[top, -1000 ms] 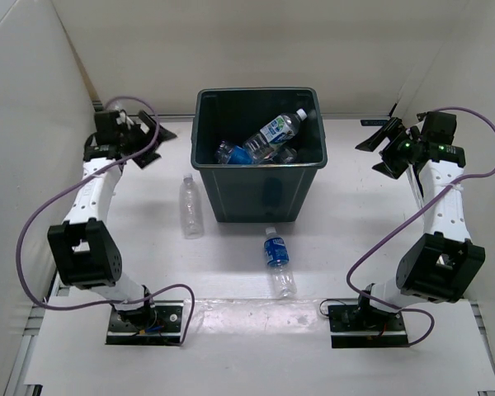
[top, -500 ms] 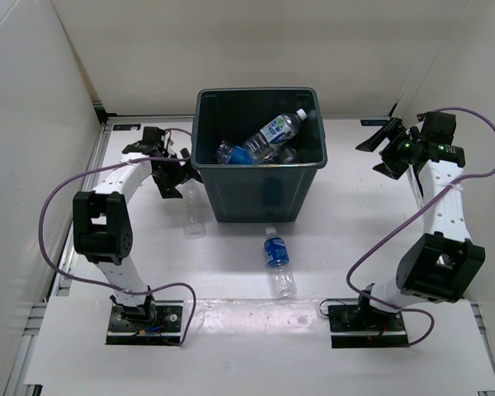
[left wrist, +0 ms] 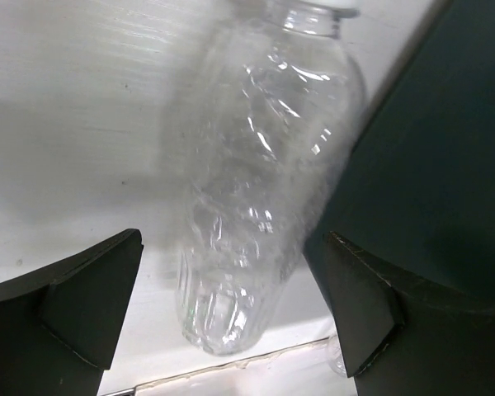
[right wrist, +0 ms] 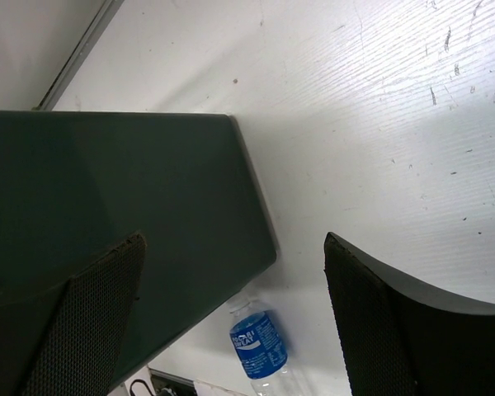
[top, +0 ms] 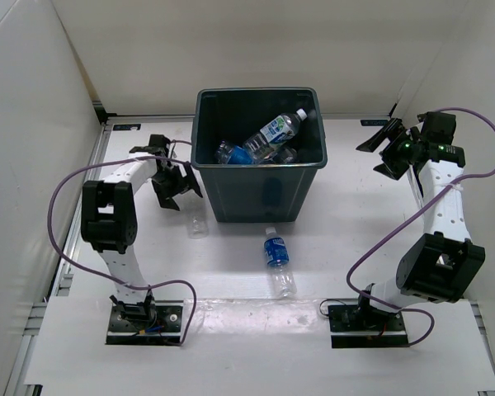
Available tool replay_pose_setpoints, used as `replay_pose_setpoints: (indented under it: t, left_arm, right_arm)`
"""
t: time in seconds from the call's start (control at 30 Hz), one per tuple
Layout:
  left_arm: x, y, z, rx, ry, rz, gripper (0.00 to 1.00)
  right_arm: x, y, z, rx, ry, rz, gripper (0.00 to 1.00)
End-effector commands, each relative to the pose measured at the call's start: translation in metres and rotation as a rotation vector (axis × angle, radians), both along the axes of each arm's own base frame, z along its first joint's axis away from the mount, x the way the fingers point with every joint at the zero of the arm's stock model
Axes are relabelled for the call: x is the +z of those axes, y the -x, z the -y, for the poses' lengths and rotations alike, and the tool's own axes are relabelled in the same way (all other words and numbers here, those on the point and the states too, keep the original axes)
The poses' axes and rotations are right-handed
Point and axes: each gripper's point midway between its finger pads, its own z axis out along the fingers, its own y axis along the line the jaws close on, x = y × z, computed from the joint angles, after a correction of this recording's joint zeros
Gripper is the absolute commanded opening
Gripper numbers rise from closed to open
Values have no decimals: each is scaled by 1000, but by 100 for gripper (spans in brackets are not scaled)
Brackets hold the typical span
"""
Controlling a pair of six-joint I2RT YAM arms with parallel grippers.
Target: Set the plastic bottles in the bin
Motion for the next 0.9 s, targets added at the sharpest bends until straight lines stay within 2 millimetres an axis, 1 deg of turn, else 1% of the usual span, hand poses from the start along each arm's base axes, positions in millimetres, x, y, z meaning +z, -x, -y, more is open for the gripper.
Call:
replay_pose_setpoints:
  t: [0.0,0.03,0.07,0.13,0.17,0.27,0.3,0.33,0.37,0.4,0.43,0.5,0.6,0.67,0.7,0.73,0.77,0.8,0.83,0.87]
  left_arm:
    - [8,-8,12,-24,23,27,100]
    - [7,-8,15,-34,24,27,100]
    - [2,-7,19,-43,27,11,100]
    - [2,-9,24,-53,30,5,100]
    - [-3,-8,26,-59,31,-9,100]
    - [-5,-7,25,-56,29,-15,93]
    - [-7,-5,24,-54,27,-20,91]
    - [-5,-5,21,-48,22,-12,86]
    - [-3,-6,18,-37,20,-11,86]
    - [-5,-3,9,-20,-5,-20,86]
    - [-1,-2,6,-17,-10,-12,86]
    - [5,-3,-6,6,-21,9,81]
    - [27,-11,-18,42,-19,82,73]
    - [47,-17,-25,54,-19,145,70]
    - [50,-18,-28,57,-19,154,66]
    - [57,-19,-30,55,-25,170,66]
    - [67,-24,-33,52,-33,199,66]
    - [70,-24,-34,52,-36,200,66]
    - [82,-27,-40,57,-56,224,65]
    - [97,-32,-40,61,-52,266,65]
  right_arm:
    - [11,0,4,-10,24,25,90]
    - [11,0,3,-11,23,24,90]
    - [11,0,3,-11,24,22,90]
    - [10,0,4,-16,24,19,90]
    - [10,0,3,-15,24,19,90]
    - [10,0,5,-21,28,15,90]
    - [10,1,5,-22,27,18,90]
    - [10,0,5,-23,29,16,90]
    - [9,1,5,-23,27,14,90]
    - [9,1,6,-24,29,13,90]
    - [8,1,5,-21,28,14,90]
    - [6,-1,5,-23,26,11,90]
    - [3,-1,5,-26,23,0,90]
    - [0,-1,5,-29,21,-8,90]
    - [-2,-2,4,-27,20,-11,90]
    - [-2,-3,4,-28,17,-15,90]
    - [-4,-3,3,-28,14,-22,90]
    - [-5,-4,3,-27,14,-25,90]
    - [-5,-3,3,-28,10,-27,90]
    - [-6,-3,4,-31,13,-28,90]
